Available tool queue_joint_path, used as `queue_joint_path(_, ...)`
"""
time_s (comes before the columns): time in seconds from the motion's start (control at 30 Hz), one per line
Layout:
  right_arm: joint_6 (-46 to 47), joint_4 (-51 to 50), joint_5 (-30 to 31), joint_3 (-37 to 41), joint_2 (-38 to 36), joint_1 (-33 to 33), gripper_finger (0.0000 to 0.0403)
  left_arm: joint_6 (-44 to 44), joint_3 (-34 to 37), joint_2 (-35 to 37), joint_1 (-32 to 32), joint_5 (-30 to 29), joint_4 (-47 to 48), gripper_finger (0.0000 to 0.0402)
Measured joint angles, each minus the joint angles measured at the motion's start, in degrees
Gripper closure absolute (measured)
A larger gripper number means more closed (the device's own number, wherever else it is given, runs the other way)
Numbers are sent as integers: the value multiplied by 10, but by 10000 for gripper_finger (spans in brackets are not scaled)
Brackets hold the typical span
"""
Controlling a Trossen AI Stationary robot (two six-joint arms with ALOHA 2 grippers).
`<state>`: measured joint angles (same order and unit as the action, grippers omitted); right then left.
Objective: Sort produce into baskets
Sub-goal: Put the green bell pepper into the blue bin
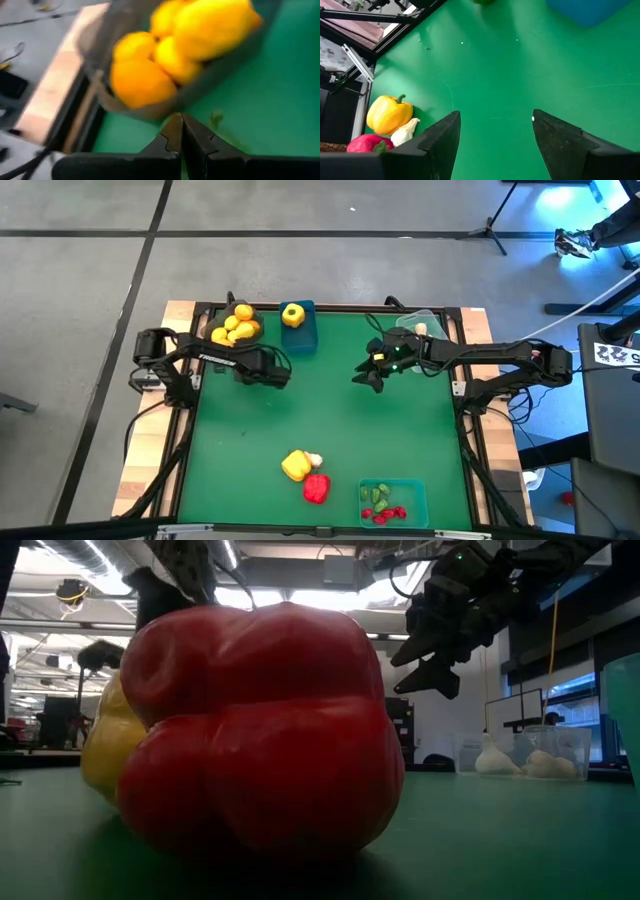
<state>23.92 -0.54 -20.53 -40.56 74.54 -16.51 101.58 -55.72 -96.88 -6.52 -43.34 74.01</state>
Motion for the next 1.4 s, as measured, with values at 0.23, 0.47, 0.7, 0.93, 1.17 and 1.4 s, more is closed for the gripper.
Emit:
queue_joint_path(0.23,0,0,0,0,0,0,159,-31,17,0,0,70,-100,401)
queue_joint_path(0.47,-1,0,0,0,0,0,159,-195,-22,0,65,104,-381,401)
queue_joint_path(0.7,-2,0,0,0,0,0,159,-171,-216,0,139,6,-24,401)
queue_joint_path(0.93,-2,3,0,0,0,1,159,-37,-196,40,150,72,125,401)
queue_joint_path(1.17,-3,-9,-11,0,0,0,159,35,-106,21,180,191,167,401)
queue_joint_path(1.4,-3,-10,-11,0,0,0,159,132,-32,17,209,244,159,401)
